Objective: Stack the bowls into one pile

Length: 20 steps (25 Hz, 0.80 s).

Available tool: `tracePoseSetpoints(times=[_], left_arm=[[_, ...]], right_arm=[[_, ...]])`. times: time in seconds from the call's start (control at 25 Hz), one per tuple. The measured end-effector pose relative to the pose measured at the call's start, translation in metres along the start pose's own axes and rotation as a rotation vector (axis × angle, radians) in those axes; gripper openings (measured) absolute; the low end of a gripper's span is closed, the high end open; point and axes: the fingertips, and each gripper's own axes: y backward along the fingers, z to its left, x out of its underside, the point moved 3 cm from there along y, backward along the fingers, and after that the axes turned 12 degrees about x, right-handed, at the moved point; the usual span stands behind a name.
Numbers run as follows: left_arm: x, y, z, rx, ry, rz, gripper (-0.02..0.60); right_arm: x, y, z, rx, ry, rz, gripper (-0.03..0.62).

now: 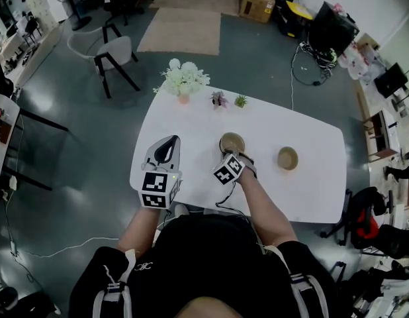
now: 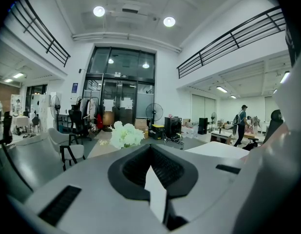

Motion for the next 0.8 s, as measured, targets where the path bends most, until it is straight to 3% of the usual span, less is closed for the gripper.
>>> tracePoseSetpoints(times=[0.08,0.2,0.28,0.4,0.6,0.8], left_arm=[[0.002,0.001,-0.002,-0.001,0.0,0.0,0.012],[0.004,0.0,-0.003,-0.003,0.002,0.002,0.012],[0.003,0.0,-0.003,-0.003,0.002,0.003,0.012],[0.003,-0.003,-0.005,0.001,0.0,0.003,0.012],[-0.005,-0.011,-0.008,0.012,-0.007,-0.006,0.012],[-0.019,-0.026,-0.02,0.051,-0.023,-0.03,0.012]], right_arm=[[0.001,0.001,0.0,-0.009,-0.019,-0.008,0.054],[0.001,0.002,0.0,-0.053,-0.078,-0.018,0.132],[-0.002,0.005,-0.007,-0.052,-0.128,-0.037,0.133],[-0.016,0.023,-0.027,-0.039,-0.285,-0.136,0.128],[-0.052,0.087,-0.095,0.141,-0.599,-0.447,0.024],[-0.065,0.163,-0.156,0.337,-0.761,-0.693,0.015]])
